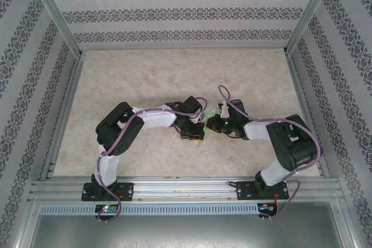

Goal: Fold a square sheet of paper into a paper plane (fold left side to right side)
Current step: Fold the wing for the fifth time at the center of the table.

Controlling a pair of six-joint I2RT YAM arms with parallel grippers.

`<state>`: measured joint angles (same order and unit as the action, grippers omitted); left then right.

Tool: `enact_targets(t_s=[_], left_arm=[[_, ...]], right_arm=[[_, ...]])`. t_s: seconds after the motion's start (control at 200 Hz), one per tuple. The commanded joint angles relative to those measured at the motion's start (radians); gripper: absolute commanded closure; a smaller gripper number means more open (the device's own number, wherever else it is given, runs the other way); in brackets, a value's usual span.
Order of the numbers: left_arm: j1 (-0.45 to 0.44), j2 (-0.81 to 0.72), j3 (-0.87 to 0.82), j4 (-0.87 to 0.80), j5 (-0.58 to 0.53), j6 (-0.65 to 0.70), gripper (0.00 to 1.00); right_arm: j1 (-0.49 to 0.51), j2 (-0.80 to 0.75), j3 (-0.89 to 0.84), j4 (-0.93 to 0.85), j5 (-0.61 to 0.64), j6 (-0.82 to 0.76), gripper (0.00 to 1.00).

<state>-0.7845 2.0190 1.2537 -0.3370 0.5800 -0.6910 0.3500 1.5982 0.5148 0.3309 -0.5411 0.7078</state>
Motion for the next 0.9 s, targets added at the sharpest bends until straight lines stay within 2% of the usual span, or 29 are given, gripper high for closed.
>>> enact_targets(t_s=[0.0, 0.894], left_arm=[[-0.016, 0.09, -0.028, -0.133, -0.123, 0.019, 1.0], [-0.016, 0.126, 0.004, -0.204, -0.152, 0.031, 1.0]], right_arm=[[0.008, 0.024, 0.005, 0.041, -0.007, -0.006, 1.0], [-0.085, 0.129, 0.095, -0.088, 0.028, -0.087, 1.0]])
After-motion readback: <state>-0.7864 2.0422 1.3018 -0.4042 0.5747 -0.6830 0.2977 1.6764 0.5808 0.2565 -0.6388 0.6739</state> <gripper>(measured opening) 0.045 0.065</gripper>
